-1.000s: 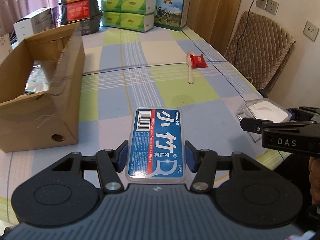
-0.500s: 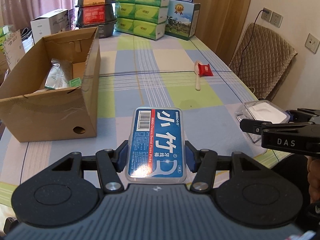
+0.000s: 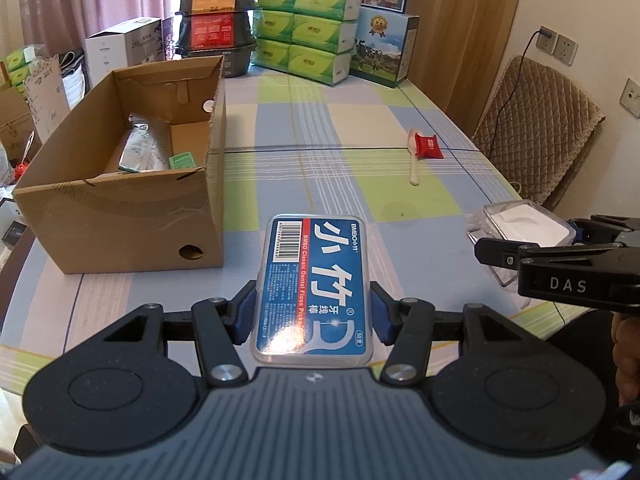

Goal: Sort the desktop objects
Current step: 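Carry the toothpick box with the left tool while the right tool carries the clear box toward the cardboard box, then open both tools to drop the toothpick box and clear box into the cardboard box, then move both tools back toward the red packet and wooden spoon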

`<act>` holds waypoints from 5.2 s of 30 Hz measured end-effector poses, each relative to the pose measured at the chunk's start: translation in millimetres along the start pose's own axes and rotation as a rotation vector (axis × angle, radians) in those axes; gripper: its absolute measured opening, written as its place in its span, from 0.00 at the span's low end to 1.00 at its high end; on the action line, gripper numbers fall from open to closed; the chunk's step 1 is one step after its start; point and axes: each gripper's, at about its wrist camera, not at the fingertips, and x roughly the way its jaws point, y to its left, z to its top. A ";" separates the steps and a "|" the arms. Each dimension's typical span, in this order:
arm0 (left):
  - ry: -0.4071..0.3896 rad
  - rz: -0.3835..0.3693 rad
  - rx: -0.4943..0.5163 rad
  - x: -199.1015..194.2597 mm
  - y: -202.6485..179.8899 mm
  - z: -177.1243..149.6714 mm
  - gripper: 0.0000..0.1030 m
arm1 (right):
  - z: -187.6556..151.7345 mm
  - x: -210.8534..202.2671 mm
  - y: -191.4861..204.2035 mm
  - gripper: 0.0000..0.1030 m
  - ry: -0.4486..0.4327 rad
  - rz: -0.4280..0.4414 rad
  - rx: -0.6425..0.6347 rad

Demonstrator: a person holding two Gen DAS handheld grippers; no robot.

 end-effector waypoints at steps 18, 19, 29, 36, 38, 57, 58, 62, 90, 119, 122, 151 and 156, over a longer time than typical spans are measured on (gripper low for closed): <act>-0.002 0.015 -0.012 -9.7 11.5 -2.1 0.50 | 5.9 -2.6 11.8 0.61 -0.009 0.026 -0.006; -0.003 0.018 -0.015 -10.7 13.3 -2.0 0.50 | 6.9 -2.1 13.7 0.61 -0.010 0.029 -0.008; -0.016 0.056 -0.055 -20.3 38.5 -1.8 0.50 | 15.5 3.5 37.4 0.61 -0.021 0.071 -0.040; -0.038 0.095 -0.088 -29.0 65.7 4.9 0.50 | 30.0 11.4 57.1 0.61 -0.034 0.115 -0.068; -0.045 0.112 -0.095 -32.1 74.8 8.3 0.50 | 35.2 13.2 64.6 0.61 -0.043 0.126 -0.082; -0.075 0.137 -0.168 -43.3 140.0 37.5 0.50 | 78.9 42.4 134.9 0.61 -0.077 0.245 -0.149; -0.074 0.134 -0.174 -42.5 142.4 38.1 0.50 | 80.2 44.2 136.6 0.61 -0.077 0.246 -0.152; -0.068 0.130 -0.175 -37.9 150.4 40.8 0.50 | 85.2 51.5 141.7 0.61 -0.075 0.246 -0.159; -0.044 0.115 -0.132 55.4 220.3 125.0 0.53 | 149.6 143.2 170.7 0.61 -0.072 0.252 -0.162; -0.060 0.157 -0.216 1.2 219.1 74.9 0.59 | 136.4 120.8 144.0 0.81 -0.081 0.295 -0.004; -0.052 0.153 -0.214 -4.4 207.6 68.7 0.59 | 121.3 105.9 130.2 0.82 -0.068 0.280 0.026; -0.045 0.075 -0.201 -36.7 94.4 31.1 0.98 | 39.0 12.4 20.0 0.98 -0.025 0.158 0.152; -0.037 0.052 -0.170 -31.2 71.5 31.3 0.98 | 31.2 4.2 -4.4 0.98 -0.027 0.123 0.187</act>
